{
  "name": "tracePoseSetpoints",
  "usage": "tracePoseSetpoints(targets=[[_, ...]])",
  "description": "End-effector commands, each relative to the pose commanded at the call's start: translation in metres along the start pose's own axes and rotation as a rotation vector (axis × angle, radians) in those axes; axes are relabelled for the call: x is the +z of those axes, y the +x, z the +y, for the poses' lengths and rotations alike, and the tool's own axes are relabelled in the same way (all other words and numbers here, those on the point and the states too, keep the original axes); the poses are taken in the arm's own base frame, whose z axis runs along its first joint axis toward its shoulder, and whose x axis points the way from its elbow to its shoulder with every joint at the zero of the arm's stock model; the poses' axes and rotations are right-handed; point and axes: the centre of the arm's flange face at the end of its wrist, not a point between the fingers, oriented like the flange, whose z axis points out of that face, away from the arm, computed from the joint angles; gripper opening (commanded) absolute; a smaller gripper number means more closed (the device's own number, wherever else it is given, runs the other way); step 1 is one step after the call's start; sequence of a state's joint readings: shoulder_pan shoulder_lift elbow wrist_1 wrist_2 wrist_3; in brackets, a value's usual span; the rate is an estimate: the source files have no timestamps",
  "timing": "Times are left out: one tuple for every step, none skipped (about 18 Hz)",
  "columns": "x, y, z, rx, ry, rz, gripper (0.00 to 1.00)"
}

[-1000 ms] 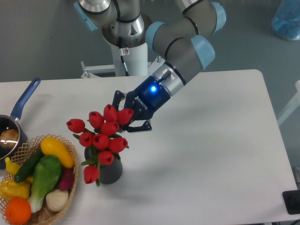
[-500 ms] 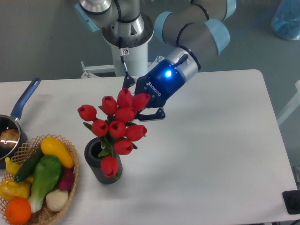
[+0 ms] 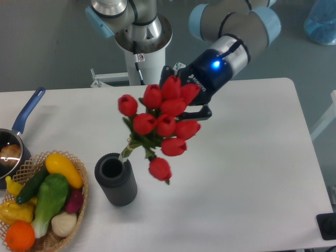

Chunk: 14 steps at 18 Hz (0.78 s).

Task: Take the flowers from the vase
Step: 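Lift the tulip bunch up and out of the black vase, then hold the tulips raised above the table, away from the vase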

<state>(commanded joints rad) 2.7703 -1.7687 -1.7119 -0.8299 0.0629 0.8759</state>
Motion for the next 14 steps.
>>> tracePoseSetpoints(targets=[[-0.008, -0.004, -0.001, 0.001, 0.004, -0.015, 0.0], [-0.013, -0.005, -0.002, 0.002, 0.006, -0.023, 0.0], [-0.016, -0.007, -0.004, 0.006, 0.006, -0.03, 0.0], [-0.022, -0.01, -0.01, 0.017, 0.006, -0.044, 0.0], [-0.029, -0.013, -0.012, 0.021, 0.006, -0.059, 0.0], [-0.035, -0.015, -0.014, 0.025, 0.006, -0.073, 0.0], [-0.04, -0.02, -0.015, 0.038, -0.021, -0.105, 0.0], [-0.042, -0.024, -0.014, 0.06, -0.076, -0.154, 0.0], [-0.045, -0.029, -0.012, 0.096, -0.16, -0.222, 0.0], [-0.047, -0.035, -0.006, 0.113, -0.241, -0.283, 0.0], [-0.044, -0.037, -0.001, 0.133, -0.296, -0.313, 0.0], [-0.045, -0.038, 0.001, 0.163, -0.328, -0.326, 0.0], [-0.043, -0.038, 0.007, 0.198, -0.35, -0.323, 0.0], [-0.044, -0.041, 0.016, 0.23, -0.371, -0.32, 0.02]])
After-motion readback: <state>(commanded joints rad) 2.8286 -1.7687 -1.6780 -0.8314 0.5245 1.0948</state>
